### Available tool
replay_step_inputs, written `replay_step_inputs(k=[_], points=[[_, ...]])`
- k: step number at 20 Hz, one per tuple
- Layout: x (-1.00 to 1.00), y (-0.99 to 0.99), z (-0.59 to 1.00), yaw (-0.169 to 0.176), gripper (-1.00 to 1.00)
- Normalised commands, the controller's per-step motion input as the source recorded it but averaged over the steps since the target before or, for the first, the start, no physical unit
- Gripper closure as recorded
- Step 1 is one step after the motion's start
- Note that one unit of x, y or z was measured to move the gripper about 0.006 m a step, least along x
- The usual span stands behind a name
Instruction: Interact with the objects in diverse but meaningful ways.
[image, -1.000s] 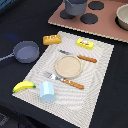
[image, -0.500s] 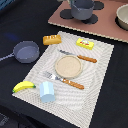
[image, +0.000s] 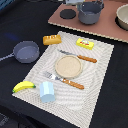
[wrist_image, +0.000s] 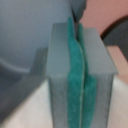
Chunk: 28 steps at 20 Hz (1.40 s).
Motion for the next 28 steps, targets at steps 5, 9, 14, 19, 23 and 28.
replay_step_inputs(k=[5, 9, 14, 19, 23, 28], points=[[0.09, 0.41, 0.07, 0.001, 1.0], [0.0, 0.47, 0.15, 0.01, 1.0], [-0.07, 0.45, 0.16, 0.012, 1.0], [-0.01, 0.48, 0.11, 0.022, 1.0], [-0.01, 0.29, 0.01, 0.017, 1.0], [0.32, 0.07, 0.04, 0.002, 1.0]])
